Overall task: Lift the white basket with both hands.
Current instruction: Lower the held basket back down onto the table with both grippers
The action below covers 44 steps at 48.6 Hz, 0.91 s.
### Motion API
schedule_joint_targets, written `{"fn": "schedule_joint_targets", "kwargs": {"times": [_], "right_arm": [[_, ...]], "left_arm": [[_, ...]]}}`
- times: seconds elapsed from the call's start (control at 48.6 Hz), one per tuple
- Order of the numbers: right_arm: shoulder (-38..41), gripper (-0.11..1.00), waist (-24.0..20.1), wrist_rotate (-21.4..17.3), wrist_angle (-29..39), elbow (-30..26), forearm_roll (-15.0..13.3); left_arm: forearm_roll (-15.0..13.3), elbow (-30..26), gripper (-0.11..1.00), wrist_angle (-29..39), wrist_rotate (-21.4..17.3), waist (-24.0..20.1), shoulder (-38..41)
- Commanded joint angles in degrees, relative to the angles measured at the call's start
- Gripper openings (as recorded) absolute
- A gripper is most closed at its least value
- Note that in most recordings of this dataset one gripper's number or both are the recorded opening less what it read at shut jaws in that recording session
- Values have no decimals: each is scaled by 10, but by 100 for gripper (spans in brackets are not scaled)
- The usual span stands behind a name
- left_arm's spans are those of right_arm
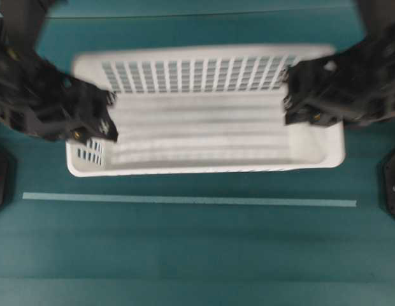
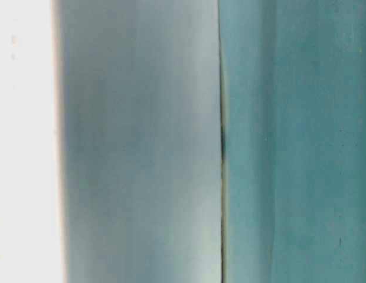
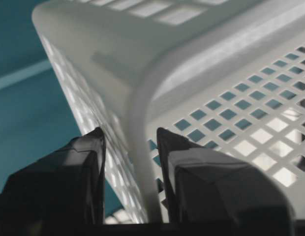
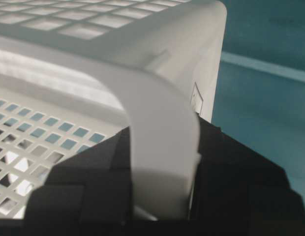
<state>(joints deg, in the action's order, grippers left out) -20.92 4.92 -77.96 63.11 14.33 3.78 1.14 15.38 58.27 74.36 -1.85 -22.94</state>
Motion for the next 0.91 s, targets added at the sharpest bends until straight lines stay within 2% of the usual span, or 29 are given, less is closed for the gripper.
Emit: {"fn": "schedule_joint_targets", "kwargs": {"times": [0.0,0.185,0.309,0.514,0.72,0.885], "right_arm": [[14,19,-7,20,-91,40,17],[23,19,-7,23,-142,113,11],[47,19,-8,23,-151,142,9],[97,19,-9,25,-182,156,8],[142,19,-6,49,-207,159,8],[168,19,-5,52,-206,165,8]], "left_arm": [[4,33,21,-69,-18,-7,1],[4,119,21,-162,-14,-6,-4],[4,149,21,-184,-15,-9,4],[4,193,21,-190,-16,-13,36],[6,221,21,-246,-17,-25,85],[5,229,21,-264,-17,-29,117]]}}
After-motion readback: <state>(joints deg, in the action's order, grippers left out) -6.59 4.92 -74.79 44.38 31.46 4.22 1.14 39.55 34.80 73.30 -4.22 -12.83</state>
